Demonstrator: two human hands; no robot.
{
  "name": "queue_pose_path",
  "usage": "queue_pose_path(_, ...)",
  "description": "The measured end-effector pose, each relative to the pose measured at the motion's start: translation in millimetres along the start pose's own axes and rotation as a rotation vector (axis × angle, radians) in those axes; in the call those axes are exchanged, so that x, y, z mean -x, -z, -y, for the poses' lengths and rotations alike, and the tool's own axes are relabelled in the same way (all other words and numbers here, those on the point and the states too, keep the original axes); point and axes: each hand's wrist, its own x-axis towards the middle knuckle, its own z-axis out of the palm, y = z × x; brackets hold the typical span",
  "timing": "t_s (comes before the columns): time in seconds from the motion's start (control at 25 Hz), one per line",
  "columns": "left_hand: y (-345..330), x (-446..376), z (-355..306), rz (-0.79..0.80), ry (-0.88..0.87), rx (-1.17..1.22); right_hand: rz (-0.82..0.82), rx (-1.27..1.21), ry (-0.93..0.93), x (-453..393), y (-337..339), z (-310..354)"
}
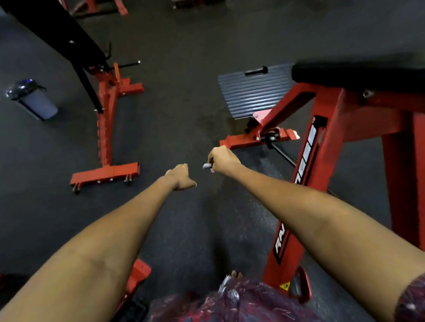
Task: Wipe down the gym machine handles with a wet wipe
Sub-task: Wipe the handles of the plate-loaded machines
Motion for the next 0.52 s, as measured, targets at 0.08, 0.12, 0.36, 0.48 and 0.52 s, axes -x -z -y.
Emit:
queue_pose_path(0.08,21.9,-34.7,1.9,-0.020,0.003,0.017,0.039,0.017,0.000,-44.6,8.6,0.5)
queue_pose_path(0.12,32.7,-55.3,5.8,-0.029,0.004,0.024,0.052,0.016,0.000,-68.5,12.6,1.4)
queue_pose_path(0.36,110.4,-186.1,42.1,-0.065,-0.007,0.019,0.018,-0.044,-0.004,-223.6,37.9,16.1)
queue_pose_path(0.48,154.3,-262.0,61.4,-0.060,0.009,-0.011,-0.021,-0.067,-0.020,-308.8,56.7,26.9)
queue_pose_path(0.52,169.3,-282.7,67.0,-0.036,0.020,0.007,-0.030,-0.065,-0.023,-332.7,65.1,30.3)
